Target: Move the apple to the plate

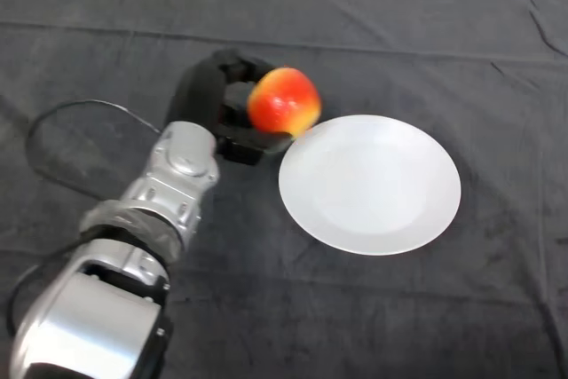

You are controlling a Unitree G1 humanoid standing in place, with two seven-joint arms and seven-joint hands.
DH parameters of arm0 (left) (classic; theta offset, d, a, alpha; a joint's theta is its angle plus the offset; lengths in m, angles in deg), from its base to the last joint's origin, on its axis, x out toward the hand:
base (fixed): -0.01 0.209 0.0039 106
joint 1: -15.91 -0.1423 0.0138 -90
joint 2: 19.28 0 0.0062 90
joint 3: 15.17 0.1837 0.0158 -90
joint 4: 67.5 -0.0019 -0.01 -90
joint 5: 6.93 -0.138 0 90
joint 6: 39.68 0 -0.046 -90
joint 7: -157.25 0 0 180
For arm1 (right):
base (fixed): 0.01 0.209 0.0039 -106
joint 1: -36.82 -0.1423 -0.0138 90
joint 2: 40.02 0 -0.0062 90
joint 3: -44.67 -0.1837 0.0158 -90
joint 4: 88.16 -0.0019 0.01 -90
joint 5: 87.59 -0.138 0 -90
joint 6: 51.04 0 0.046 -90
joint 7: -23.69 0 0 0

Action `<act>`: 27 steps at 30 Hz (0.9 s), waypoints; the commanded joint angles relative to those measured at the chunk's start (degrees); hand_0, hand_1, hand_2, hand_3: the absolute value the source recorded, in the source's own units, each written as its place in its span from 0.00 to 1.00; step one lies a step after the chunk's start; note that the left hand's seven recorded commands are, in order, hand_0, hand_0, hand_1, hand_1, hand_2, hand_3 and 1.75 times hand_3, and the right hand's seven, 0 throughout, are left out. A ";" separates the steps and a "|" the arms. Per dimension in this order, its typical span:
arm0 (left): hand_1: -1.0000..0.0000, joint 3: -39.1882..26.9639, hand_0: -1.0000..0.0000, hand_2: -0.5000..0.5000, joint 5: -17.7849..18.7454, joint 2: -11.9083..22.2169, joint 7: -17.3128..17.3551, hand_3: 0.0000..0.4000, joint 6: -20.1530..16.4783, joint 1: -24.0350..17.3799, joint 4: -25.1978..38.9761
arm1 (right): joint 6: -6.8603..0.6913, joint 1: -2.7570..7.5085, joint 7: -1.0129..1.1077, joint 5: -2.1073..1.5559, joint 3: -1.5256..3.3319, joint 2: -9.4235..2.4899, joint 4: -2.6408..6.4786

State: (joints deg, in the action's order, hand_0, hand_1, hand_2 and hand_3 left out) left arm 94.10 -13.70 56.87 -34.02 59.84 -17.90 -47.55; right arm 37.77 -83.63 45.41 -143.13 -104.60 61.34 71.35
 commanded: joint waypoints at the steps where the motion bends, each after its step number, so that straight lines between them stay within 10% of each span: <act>1: 0.00 1.65 0.00 0.50 -0.61 -0.55 0.99 1.00 1.82 5.86 -0.04 | 0.33 -1.62 0.16 -1.49 -0.92 0.68 -1.38; 27: 0.00 23.43 0.00 0.50 2.61 0.58 3.73 1.00 6.09 2.88 4.06 | 0.35 -1.66 0.25 -1.51 -0.95 0.74 -1.22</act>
State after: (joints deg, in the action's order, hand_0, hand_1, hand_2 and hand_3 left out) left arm 116.91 -11.58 55.30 -30.47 64.82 -15.83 -45.28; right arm 37.78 -83.64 45.44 -143.16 -104.62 61.35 71.35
